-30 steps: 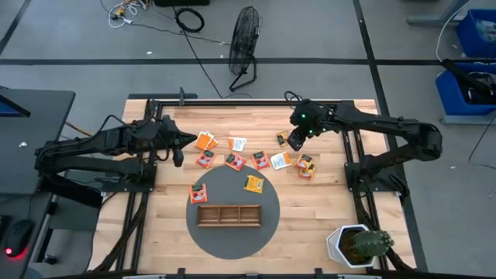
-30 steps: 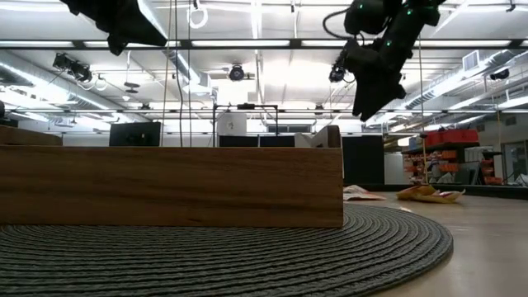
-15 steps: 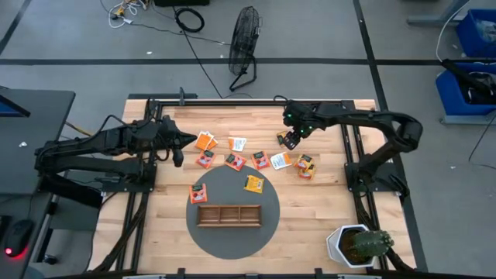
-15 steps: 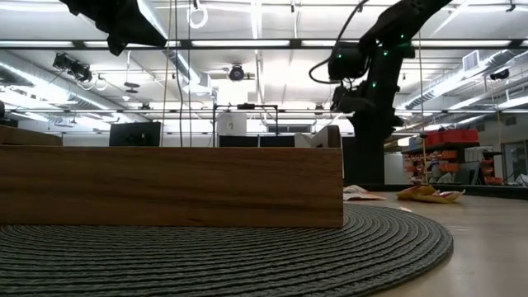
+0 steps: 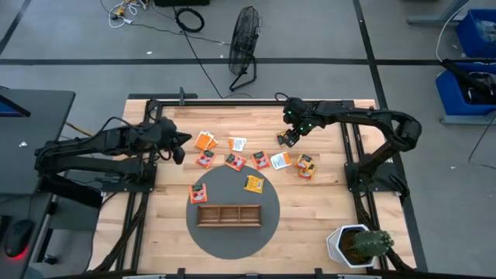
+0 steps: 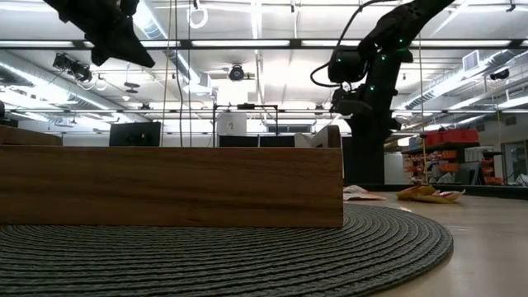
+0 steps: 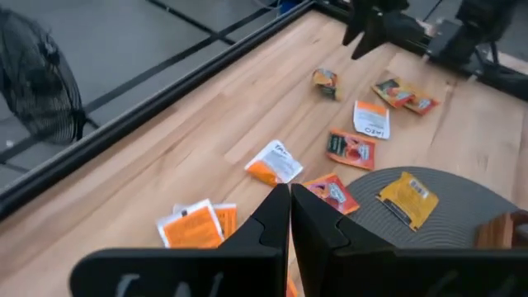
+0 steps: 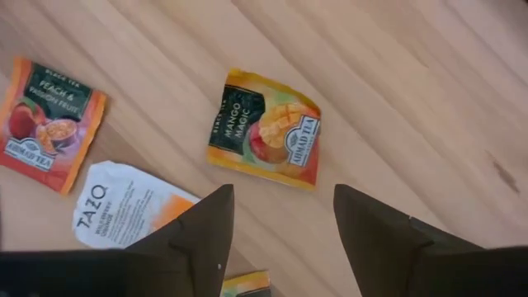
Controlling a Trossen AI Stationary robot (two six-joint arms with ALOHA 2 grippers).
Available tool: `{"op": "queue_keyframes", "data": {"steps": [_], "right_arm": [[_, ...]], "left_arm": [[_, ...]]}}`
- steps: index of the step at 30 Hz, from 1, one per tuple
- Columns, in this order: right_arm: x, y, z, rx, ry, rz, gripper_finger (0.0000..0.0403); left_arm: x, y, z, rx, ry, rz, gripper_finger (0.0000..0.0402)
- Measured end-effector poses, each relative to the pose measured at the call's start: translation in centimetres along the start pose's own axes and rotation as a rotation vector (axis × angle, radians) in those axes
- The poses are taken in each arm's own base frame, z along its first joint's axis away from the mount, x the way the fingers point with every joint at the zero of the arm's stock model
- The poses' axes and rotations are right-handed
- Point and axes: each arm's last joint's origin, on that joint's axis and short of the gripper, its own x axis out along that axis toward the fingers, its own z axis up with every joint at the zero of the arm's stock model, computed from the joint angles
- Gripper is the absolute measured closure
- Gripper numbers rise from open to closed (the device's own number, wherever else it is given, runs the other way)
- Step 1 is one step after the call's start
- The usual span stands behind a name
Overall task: Pick & Place Tea
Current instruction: Put the yellow tea bag into the left section of the wooden organizer
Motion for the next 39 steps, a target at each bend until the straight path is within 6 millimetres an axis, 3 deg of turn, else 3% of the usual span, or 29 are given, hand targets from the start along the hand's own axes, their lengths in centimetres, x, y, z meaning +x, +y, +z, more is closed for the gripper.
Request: {"op": "queue_keyframes", "data": {"steps": [11,21,30,34,39], "right_arm": [[0.5,-1.0,0.5,0.039,-0.005,0.022,0.0188],[4.1,-0.9,1.1,0.08,0.051,0.005,0.0188],[6.0,-1.4,1.2,0.103,0.08,-0.024,0.0191],[6.9,-1.4,1.1,0.097,0.111,-0.015,0.0222],[7.2,-1.3,1.2,0.096,0.114,-0.007,0.031]], "left_arm": [[0.3,1.1,0.0,-0.085,0.022,0.086,0.0385],[0.3,1.2,0.0,-0.083,0.024,0.085,0.0385],[0.3,1.2,0.0,-0.082,0.024,0.085,0.0385],[0.3,1.2,0.0,-0.082,0.023,0.085,0.0385],[0.3,1.2,0.0,-0.081,0.024,0.085,0.0385]]}}
